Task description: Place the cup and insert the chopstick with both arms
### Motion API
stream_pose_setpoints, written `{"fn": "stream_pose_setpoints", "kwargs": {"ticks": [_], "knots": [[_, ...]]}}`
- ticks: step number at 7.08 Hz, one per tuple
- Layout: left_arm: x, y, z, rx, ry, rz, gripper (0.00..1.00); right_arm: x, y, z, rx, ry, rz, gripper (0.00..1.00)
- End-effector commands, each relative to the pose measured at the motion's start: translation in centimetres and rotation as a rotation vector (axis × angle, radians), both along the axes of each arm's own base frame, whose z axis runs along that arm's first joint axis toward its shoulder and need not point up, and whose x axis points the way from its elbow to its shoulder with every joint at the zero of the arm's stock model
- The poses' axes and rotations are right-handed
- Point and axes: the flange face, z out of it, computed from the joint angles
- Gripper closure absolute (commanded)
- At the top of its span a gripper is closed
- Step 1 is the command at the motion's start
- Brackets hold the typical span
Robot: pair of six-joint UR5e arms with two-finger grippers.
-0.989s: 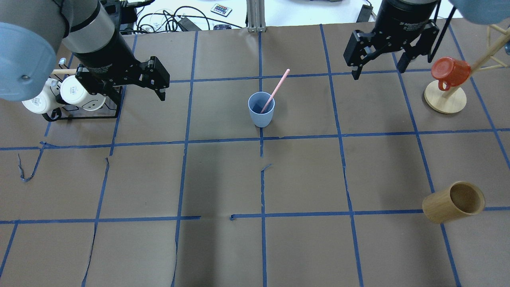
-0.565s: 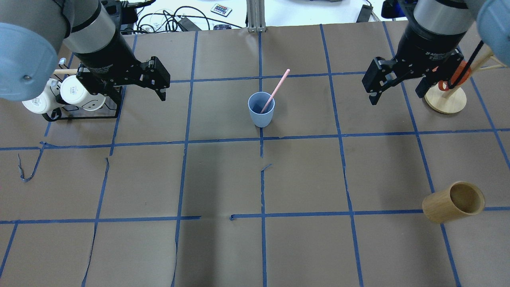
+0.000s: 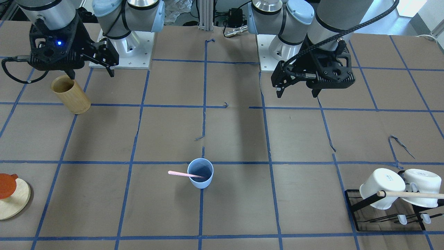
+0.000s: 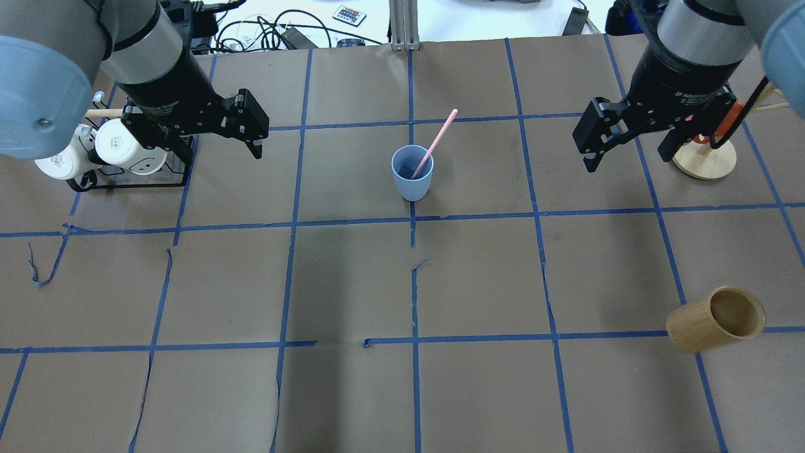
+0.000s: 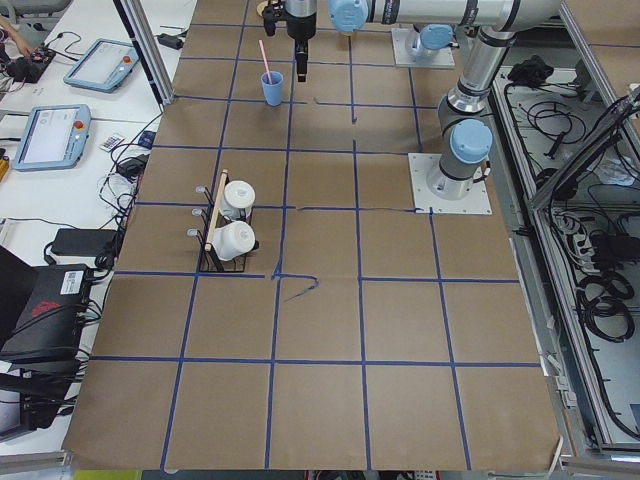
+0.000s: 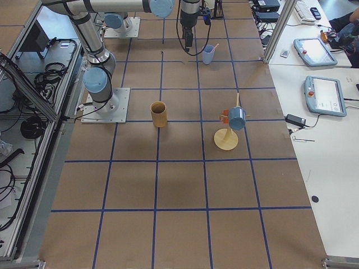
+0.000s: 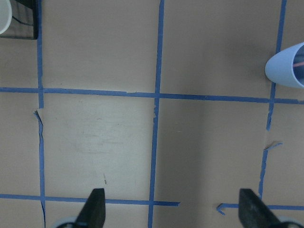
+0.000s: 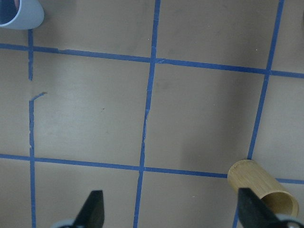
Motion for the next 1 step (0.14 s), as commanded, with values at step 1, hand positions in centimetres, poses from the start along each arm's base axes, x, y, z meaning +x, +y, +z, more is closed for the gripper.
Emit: {"fn": "stream_pose_setpoints", "kwargs": {"ticks": [1], "knots": [[0.01, -0.09, -0.01, -0.001, -0.001, 0.0, 0.0, 0.0, -0.08, 0.02, -0.003, -0.001, 0.0, 0.0]]}}
